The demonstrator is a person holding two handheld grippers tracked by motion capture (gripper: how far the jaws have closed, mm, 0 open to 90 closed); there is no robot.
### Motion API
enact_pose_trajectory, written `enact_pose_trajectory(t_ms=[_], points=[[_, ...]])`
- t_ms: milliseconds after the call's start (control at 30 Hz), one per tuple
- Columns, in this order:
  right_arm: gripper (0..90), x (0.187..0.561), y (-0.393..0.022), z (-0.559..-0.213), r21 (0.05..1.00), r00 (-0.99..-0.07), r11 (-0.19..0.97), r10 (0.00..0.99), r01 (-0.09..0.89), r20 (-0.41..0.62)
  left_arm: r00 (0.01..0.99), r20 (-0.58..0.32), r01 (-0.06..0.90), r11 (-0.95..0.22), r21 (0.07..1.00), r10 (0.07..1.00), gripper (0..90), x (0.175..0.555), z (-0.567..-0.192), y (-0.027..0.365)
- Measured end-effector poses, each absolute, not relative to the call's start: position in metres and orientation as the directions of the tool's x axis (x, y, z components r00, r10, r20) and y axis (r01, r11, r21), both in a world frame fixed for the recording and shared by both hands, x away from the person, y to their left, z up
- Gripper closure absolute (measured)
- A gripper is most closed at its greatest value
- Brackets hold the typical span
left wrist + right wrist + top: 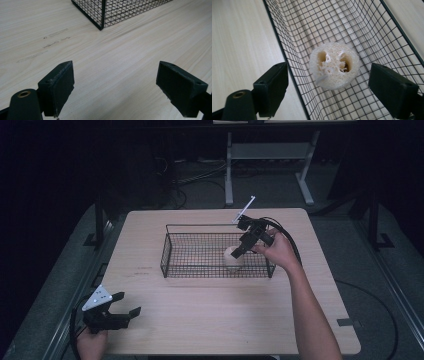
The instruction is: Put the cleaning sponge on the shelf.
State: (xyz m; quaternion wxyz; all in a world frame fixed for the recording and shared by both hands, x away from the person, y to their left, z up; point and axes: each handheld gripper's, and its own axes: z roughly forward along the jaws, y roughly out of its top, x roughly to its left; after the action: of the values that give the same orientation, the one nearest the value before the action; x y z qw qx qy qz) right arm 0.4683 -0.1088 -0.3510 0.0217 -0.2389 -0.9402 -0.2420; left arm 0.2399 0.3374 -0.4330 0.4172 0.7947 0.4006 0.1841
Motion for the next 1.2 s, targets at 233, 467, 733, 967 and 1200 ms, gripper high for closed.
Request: enact_pose_trajectory(t_ms=[233, 467, 733, 967, 1200], points=[[16.1, 0.458, -0.106, -0.345, 0.435, -0.896, 0.785, 0.414, 0.442, 0.162, 0.612, -0.038, 0.481, -0.335, 0.81, 0.79, 13.7, 0.24, -0.433, 0.337], [15.4, 0.445, -0.104, -0.343, 0.448, -0.908, 0.793, 0.396, 0.413, 0.137, 0.614, -0.038, 0.482, -0.336, 0.809, 0.788, 13.7, 0.24, -0.433, 0.336], [15.4, 0.43, -0.111, -0.337, 0.453, -0.916, 0.8, 0.384, 0.394, 0.119, 0.613, -0.039, 0.483, -0.336, 0.809, 0.789, 13.7, 0.24, -0.433, 0.336], [15.4, 0.412, -0.125, -0.334, 0.479, -0.918, 0.79, 0.381, 0.383, 0.106, 0.613, -0.041, 0.484, -0.335, 0.808, 0.789, 13.7, 0.24, -0.433, 0.335], [15.4, 0.396, -0.142, -0.338, 0.488, -0.918, 0.785, 0.382, 0.382, 0.106, 0.613, -0.04, 0.485, -0.336, 0.807, 0.789, 13.7, 0.24, -0.434, 0.335]])
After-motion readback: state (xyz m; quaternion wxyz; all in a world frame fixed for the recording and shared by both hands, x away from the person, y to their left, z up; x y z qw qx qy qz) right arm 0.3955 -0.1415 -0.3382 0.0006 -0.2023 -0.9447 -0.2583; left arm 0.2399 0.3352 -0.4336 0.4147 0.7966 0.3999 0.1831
